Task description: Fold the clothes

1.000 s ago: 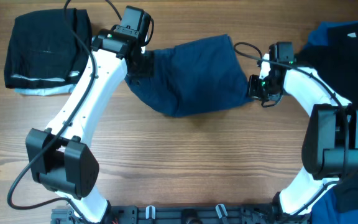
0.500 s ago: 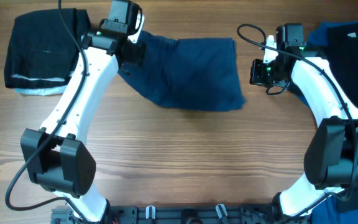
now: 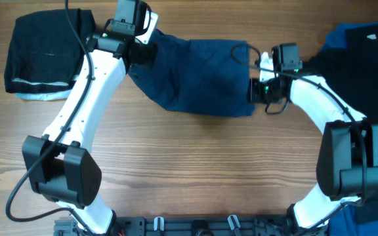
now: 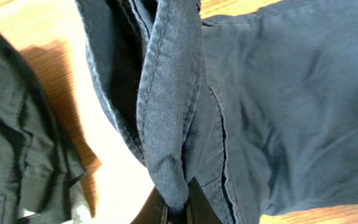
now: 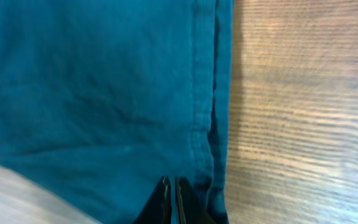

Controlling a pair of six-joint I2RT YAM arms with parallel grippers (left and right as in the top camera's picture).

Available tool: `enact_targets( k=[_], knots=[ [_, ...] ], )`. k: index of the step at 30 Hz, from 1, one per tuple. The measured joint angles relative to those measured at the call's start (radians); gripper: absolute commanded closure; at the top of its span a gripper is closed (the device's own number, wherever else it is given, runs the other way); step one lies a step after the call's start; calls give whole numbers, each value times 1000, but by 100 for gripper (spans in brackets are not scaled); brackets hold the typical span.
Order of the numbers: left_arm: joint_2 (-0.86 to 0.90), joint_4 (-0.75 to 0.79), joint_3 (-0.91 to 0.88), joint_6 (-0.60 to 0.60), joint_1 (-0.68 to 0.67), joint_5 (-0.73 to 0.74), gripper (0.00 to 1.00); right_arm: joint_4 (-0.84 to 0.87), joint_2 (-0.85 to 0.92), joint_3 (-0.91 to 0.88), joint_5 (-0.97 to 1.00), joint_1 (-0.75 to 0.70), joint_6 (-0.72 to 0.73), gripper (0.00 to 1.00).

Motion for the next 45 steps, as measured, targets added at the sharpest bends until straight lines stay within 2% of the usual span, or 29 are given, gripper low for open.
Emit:
enact_targets(
  k=[11,25,29,37,42,45],
  knots=[
    [0,37,0,-13,-95,60,96,156,-2,-144,-16,-6,35,96],
    [0,141,0,-145,-109,342,96,167,-8,-155,-22,-6,65,96],
    [8,173,0,-167,-132,357,91,167,-8,-155,-23,-6,69,96],
    [125,251,4,-203,-206,374,90,167,-8,-155,-23,-6,72,96],
    [172,302,5,-240,-240,384,83,167,-8,-155,-26,-6,72,96],
    [187,317,6,-250,-250,387,84,167,-8,-155,-26,-7,72,96]
  ],
)
